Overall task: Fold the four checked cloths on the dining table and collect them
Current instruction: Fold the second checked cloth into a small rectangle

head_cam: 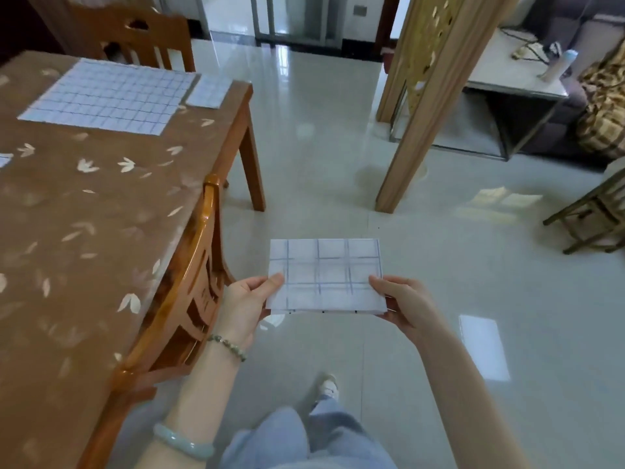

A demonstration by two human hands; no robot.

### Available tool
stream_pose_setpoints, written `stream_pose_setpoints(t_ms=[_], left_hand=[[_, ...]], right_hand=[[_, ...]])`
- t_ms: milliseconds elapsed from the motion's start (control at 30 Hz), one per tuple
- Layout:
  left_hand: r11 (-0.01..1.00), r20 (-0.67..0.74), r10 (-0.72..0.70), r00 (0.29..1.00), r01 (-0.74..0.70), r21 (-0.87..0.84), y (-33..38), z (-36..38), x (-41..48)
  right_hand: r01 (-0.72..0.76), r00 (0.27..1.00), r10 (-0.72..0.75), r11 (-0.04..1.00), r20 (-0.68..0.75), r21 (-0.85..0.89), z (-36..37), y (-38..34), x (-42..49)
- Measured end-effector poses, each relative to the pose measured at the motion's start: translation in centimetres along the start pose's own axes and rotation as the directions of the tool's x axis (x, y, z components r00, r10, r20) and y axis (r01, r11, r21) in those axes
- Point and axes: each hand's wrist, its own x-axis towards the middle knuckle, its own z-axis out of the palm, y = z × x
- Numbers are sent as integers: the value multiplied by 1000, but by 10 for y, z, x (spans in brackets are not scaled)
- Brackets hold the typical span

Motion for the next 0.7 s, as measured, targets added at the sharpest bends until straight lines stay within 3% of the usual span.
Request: stream_pose_setpoints(t_ms=[267,700], left_hand=[[992,-146,48,988,-65,-109,75,29,67],[966,-337,124,933,-191,-176,195,13,234]], right_hand=[[29,989,-12,993,149,-115,33,-108,113],[107,953,-33,967,300,-232,158,-256,297]])
